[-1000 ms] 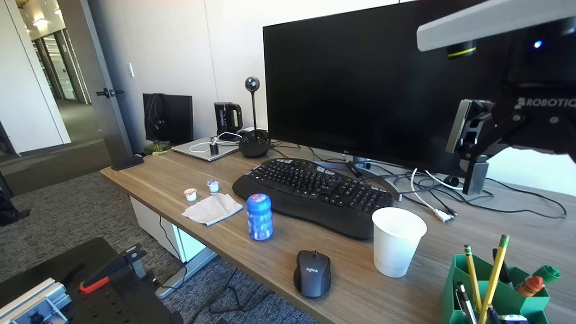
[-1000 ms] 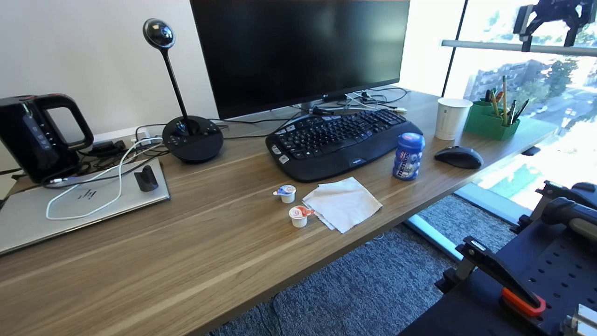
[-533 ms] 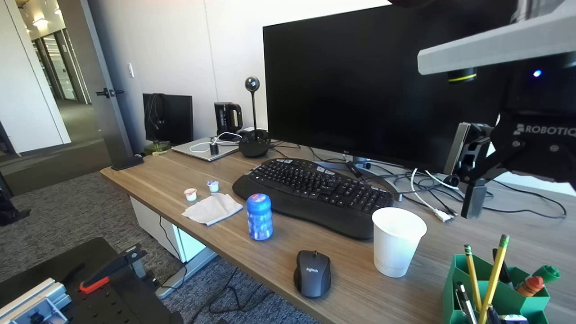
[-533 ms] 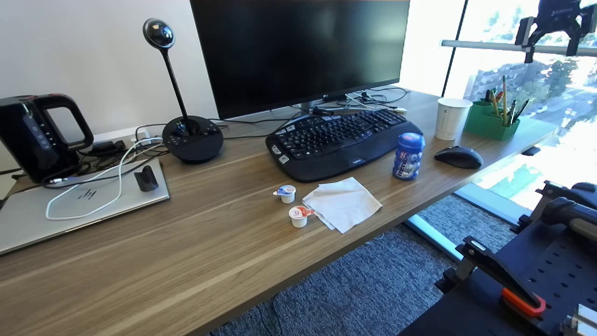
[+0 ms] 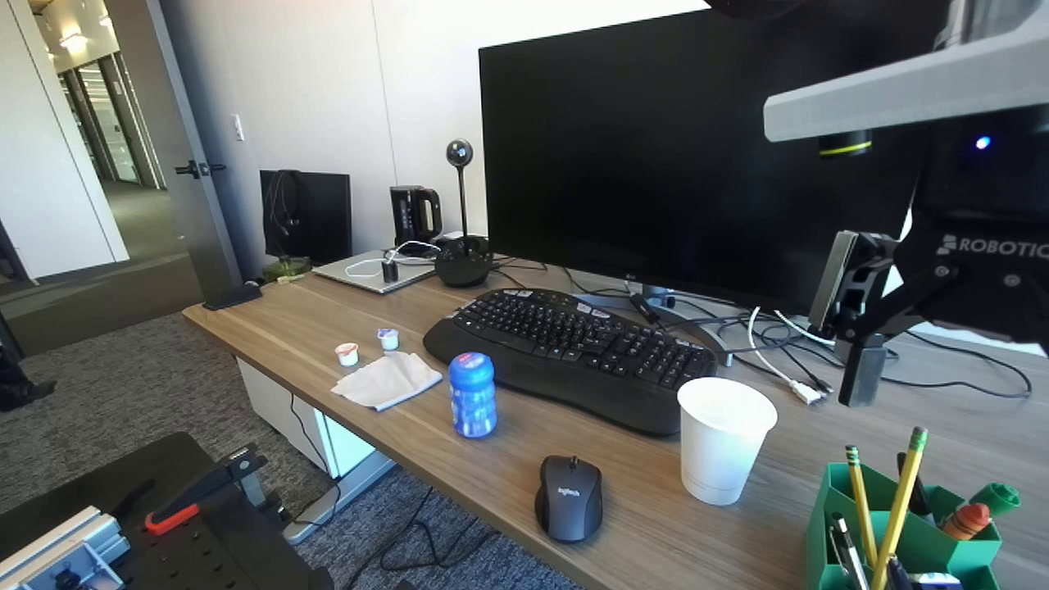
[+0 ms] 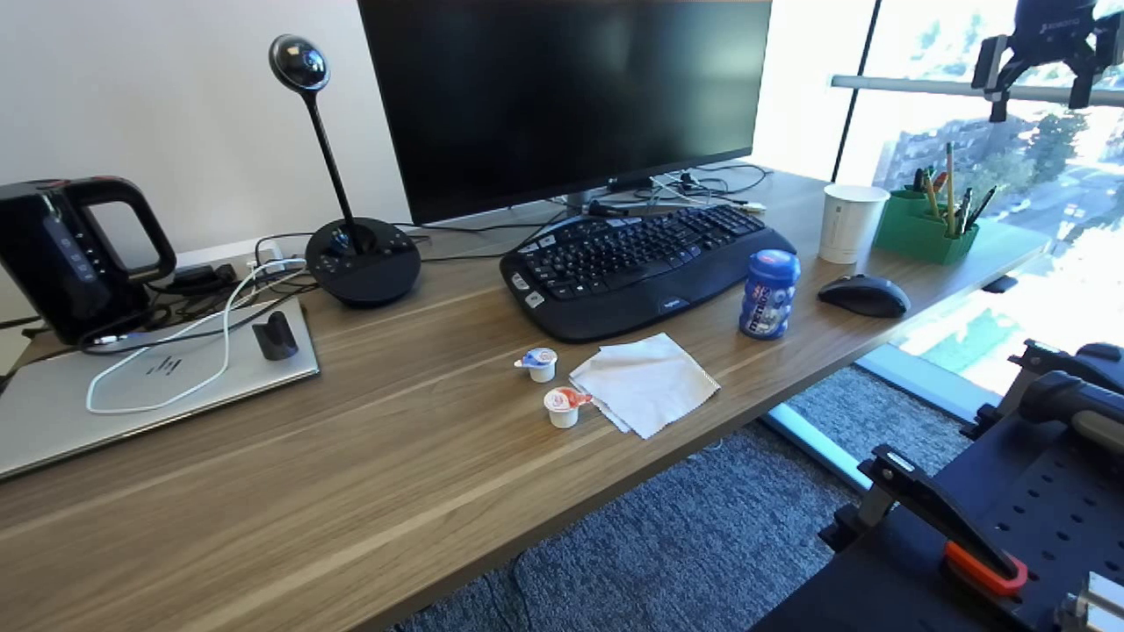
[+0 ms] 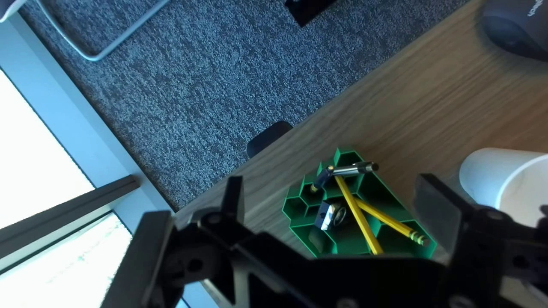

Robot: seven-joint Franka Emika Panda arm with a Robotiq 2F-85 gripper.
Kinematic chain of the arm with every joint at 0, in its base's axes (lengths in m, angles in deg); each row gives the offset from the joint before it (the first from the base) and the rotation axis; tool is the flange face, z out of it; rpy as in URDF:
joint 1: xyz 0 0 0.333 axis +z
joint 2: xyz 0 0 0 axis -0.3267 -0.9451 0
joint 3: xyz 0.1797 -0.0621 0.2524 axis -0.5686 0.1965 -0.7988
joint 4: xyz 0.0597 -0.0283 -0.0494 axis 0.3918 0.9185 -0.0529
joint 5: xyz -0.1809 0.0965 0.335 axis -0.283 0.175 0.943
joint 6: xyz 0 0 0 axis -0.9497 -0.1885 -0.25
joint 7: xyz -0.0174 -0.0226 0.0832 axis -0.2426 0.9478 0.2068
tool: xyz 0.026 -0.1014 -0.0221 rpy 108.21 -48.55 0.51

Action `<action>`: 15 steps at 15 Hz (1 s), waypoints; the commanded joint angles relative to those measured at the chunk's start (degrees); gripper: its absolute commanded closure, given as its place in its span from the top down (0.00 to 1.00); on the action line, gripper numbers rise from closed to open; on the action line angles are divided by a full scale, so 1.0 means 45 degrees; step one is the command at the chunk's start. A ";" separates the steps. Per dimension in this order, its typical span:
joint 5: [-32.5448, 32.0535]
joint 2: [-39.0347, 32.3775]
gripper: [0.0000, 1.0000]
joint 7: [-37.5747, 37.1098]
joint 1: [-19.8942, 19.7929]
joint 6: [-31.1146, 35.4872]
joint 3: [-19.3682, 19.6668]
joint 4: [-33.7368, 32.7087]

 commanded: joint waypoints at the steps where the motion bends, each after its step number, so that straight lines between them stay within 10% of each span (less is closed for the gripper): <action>1: -0.0252 -0.0159 1.00 -0.0755 0.0087 0.0620 0.0077 0.0044; 15: -0.0238 -0.1050 1.00 -0.2344 0.0162 0.1036 0.0178 -0.0175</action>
